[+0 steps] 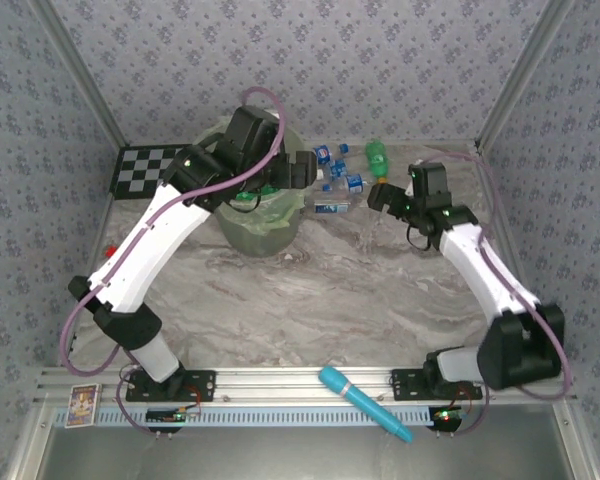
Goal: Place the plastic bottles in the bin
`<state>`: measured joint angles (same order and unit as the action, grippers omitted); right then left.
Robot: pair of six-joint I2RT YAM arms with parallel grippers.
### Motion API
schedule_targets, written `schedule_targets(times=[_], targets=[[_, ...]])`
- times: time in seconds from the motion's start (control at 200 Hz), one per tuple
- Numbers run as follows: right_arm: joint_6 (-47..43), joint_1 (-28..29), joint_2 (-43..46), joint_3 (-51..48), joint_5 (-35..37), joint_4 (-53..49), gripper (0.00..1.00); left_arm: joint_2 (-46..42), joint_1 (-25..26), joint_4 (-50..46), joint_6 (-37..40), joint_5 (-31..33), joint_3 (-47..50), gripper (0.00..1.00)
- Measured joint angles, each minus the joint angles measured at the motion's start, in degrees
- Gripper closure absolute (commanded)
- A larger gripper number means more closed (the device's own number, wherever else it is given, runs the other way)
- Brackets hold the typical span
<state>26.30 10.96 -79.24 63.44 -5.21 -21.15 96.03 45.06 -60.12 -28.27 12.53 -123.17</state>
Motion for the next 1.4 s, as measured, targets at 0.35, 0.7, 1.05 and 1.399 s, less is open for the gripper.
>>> schedule_targets(times=[0.35,0.7,1.05,1.399], targets=[[-0.1,-0.5,-30.1,23.1,-15.7,5.0,0.18,4.1,0.1,-4.0,2.3,2.2,-6.8,0.00],[-1.7,4.2,-49.4,45.9,-16.7,-0.5,0.17,4.0,0.1,-7.3,2.3,5.6,-6.8,0.00],[-3.3,6.5,-52.5,48.5,-16.7,-4.1,0.16,2.1,0.0,-7.6,2.1,7.0,-2.8,0.00],[-4.9,7.8,-48.5,39.4,-16.6,-4.1,0.16,2.1,-0.1,-6.8,0.7,6.6,-2.3,0.00]])
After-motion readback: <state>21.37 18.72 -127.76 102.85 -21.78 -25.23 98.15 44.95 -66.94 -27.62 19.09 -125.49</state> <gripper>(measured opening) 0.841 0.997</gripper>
